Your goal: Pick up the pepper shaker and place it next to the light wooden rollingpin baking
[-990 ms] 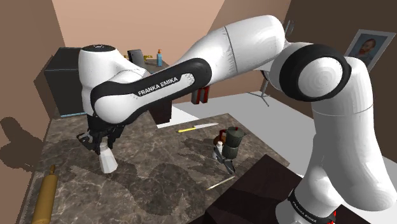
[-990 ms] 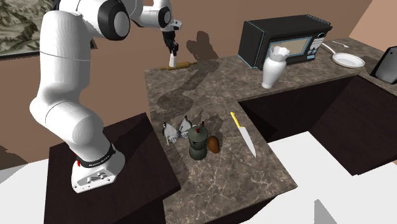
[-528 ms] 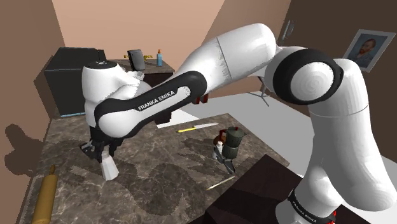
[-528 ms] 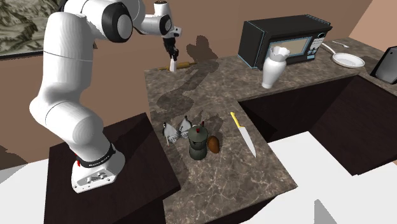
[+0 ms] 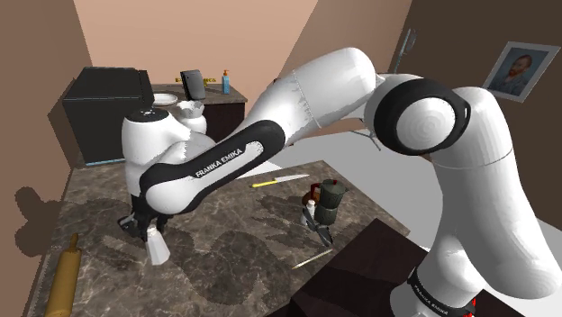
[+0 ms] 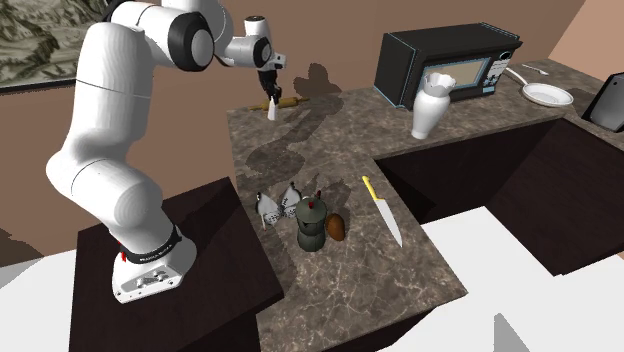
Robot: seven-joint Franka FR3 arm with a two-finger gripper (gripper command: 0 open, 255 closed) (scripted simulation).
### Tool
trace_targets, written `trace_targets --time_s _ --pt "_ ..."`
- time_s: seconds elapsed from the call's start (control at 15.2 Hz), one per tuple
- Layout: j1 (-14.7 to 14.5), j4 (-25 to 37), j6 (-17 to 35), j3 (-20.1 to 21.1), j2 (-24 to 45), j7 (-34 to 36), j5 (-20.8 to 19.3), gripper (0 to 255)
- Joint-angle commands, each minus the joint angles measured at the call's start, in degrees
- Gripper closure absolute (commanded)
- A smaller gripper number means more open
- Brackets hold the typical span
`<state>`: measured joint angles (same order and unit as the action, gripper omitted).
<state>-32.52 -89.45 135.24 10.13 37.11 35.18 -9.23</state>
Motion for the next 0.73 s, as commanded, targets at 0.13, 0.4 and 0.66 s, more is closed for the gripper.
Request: trace_targets --time_s 0.13,0.4,0.66 --pt "-0.14 -0.34 2.09 -0.31 1.72 0.22 -0.37 255" --pt "-0.35 -0.47 4.1 -0.63 3.61 0.48 -0.75 255" --pt "-0.58 -0.37 6.01 -0.98 5.62 0.74 -1.12 255"
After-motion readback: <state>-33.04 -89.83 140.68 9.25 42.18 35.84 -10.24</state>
